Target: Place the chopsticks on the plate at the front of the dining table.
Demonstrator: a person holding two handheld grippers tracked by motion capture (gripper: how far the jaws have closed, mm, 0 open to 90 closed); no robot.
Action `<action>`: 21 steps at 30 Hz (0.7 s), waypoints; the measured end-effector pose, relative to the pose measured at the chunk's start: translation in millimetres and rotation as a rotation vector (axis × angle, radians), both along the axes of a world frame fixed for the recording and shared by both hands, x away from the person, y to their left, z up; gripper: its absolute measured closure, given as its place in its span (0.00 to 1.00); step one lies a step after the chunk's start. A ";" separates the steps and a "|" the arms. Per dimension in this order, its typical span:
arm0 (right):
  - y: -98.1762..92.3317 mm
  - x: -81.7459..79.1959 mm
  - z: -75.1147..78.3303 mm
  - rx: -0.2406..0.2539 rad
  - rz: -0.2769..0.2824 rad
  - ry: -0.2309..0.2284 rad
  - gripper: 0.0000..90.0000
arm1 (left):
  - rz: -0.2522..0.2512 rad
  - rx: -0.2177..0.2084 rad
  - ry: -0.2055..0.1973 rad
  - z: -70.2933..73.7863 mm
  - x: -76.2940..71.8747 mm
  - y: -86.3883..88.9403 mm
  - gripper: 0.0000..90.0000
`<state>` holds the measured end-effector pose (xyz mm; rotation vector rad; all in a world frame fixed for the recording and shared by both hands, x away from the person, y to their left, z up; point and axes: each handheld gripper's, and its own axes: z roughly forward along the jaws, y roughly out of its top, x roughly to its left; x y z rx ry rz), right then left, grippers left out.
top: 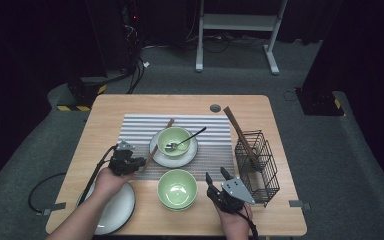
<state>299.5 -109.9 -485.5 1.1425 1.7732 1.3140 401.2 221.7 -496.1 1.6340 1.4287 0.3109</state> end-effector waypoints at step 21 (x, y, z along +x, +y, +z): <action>1.2 0.8 0.0 -0.025 -0.009 0.019 0.44 | 0.003 -0.019 0.004 1.6 -0.6 -3.8 0.89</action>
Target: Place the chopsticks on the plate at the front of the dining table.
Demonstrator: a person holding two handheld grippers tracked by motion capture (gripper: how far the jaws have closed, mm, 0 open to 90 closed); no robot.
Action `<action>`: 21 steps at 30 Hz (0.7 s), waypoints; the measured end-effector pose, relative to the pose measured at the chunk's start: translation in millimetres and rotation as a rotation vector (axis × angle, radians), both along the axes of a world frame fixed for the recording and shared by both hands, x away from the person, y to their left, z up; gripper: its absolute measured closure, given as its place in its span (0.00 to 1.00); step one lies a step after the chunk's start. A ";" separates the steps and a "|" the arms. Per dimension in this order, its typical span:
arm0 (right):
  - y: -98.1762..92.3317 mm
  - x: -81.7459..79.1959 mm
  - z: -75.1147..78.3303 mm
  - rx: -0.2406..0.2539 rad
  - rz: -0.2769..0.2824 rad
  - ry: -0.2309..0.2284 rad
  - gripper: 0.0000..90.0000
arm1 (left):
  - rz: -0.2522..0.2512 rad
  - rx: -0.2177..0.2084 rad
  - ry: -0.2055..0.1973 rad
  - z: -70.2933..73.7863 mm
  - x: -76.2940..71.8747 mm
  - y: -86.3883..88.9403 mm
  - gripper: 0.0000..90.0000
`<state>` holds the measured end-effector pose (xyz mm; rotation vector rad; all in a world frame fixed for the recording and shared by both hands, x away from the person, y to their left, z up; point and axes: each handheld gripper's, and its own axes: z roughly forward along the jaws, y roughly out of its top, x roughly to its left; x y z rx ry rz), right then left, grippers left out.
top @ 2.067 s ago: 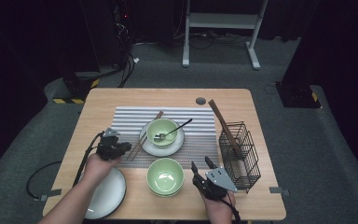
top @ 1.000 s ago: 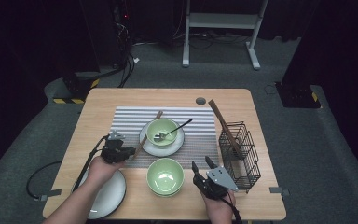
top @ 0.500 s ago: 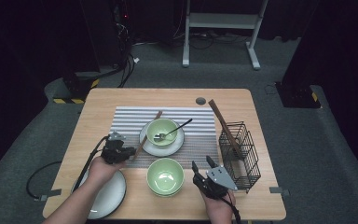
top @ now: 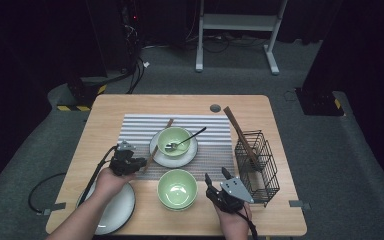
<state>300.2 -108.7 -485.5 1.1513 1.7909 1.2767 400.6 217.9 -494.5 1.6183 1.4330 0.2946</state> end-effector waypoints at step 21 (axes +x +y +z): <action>0.8 0.1 -3.5 -0.011 0.001 0.023 0.41 | -0.026 0.008 0.008 -1.2 -2.4 -5.2 0.89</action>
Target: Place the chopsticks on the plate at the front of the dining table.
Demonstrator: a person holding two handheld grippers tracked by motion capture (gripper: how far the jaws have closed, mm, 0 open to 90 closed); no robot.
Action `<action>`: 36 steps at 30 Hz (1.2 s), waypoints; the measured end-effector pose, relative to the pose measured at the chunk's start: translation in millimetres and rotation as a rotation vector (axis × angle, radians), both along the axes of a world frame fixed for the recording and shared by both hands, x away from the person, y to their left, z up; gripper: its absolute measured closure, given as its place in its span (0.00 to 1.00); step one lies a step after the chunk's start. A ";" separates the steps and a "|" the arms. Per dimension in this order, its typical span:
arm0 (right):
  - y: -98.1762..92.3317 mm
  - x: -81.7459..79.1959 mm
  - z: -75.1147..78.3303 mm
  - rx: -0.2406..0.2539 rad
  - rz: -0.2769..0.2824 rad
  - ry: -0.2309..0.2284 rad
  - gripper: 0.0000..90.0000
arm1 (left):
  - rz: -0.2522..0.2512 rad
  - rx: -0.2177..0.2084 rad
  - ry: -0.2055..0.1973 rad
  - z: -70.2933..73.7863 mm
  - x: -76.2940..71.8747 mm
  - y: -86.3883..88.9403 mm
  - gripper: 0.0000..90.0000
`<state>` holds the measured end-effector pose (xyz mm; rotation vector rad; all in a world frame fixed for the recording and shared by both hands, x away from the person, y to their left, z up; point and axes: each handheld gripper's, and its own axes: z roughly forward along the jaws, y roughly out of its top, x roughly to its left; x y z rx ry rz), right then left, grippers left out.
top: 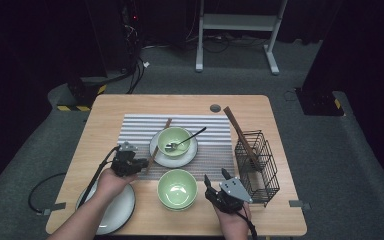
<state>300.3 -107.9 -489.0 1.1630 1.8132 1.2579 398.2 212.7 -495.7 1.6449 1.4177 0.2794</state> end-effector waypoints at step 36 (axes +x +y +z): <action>-1.1 -1.5 0.6 0.006 -0.003 0.000 0.41 | -0.046 0.011 0.000 -1.6 -3.1 -14.7 0.89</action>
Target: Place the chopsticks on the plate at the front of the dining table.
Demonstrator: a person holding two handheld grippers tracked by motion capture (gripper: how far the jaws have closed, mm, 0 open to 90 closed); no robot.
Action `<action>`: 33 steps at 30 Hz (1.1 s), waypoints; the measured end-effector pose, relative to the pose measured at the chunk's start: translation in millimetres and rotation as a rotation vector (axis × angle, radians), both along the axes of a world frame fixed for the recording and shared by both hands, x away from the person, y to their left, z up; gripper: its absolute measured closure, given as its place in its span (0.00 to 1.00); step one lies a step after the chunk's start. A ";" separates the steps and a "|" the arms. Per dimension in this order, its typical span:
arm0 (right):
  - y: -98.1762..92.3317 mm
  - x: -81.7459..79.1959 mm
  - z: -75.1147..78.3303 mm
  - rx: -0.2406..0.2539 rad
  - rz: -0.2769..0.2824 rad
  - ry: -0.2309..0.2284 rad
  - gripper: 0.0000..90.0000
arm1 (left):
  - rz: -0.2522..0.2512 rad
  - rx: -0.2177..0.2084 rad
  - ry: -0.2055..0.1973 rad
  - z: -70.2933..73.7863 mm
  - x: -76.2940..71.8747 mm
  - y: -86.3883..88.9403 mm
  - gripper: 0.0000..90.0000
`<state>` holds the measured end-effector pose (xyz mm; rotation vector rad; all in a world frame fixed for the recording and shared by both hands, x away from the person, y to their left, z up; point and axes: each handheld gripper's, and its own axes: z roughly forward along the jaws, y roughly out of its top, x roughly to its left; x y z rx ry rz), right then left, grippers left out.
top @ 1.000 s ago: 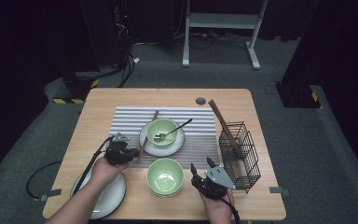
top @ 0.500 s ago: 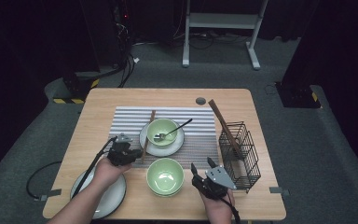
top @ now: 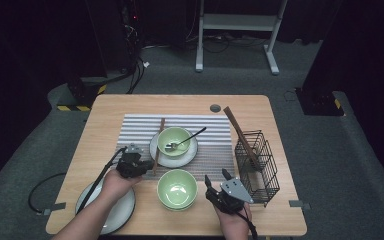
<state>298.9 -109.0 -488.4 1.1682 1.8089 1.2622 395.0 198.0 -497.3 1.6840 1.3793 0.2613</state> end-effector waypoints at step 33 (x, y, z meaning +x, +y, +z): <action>0.6 0.0 -1.8 -0.003 -0.001 0.004 0.40 | 0.045 -0.026 -0.056 5.3 -10.5 22.4 0.80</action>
